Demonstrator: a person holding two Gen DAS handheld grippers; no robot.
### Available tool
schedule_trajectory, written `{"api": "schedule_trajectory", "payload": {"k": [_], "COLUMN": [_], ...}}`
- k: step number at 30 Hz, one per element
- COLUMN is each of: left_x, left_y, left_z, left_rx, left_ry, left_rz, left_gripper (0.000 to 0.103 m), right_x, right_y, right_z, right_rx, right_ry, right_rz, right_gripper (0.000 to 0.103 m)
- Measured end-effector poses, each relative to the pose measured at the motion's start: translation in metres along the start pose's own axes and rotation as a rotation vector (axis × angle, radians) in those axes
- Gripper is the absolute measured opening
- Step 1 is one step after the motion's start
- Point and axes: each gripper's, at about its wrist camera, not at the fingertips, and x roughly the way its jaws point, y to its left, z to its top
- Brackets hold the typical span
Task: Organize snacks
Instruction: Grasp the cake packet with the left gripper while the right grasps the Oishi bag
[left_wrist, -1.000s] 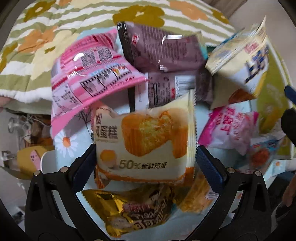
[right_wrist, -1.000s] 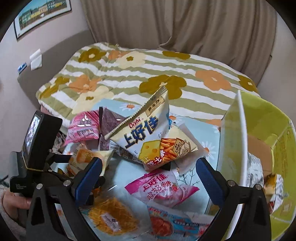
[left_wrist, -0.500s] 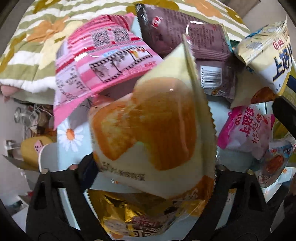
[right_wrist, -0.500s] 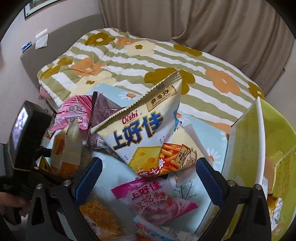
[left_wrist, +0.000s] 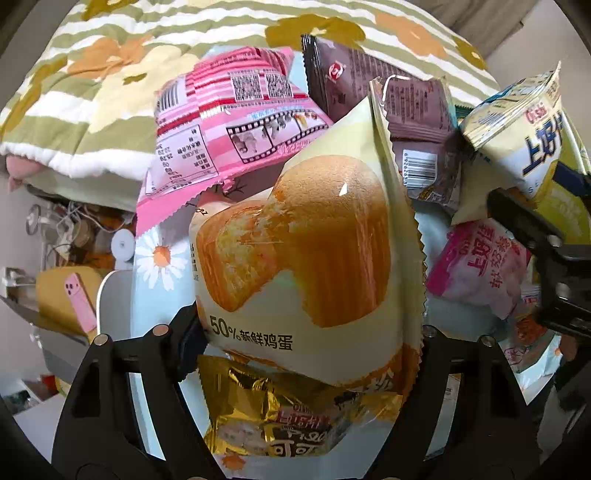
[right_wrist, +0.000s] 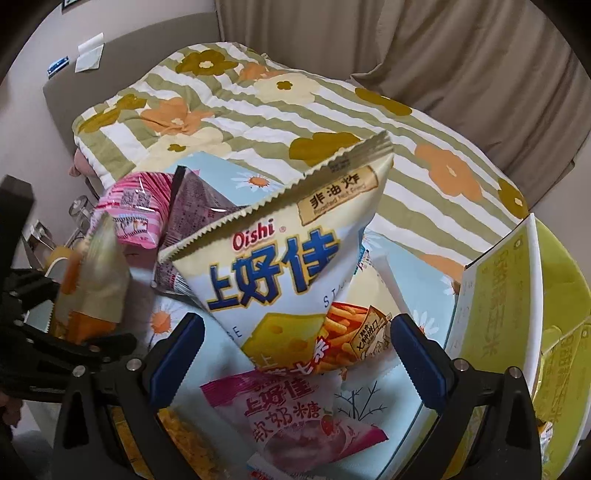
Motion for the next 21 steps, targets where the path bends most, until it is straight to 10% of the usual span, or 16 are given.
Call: {"api": "schedule_trajectory", "payload": {"k": [21], "left_x": [-0.050], "left_y": [-0.012], "left_z": [-0.018], "left_rx": [0.057], "left_ry": [-0.103], "left_rz": [-0.021], "left_gripper": [0.077], "right_x": [-0.019], "right_y": [-0.008], "right_z": [-0.011], "right_rx": [0.051], "right_ry": [-0.037], "right_rz": [-0.059], "right_gripper": [0.050]}}
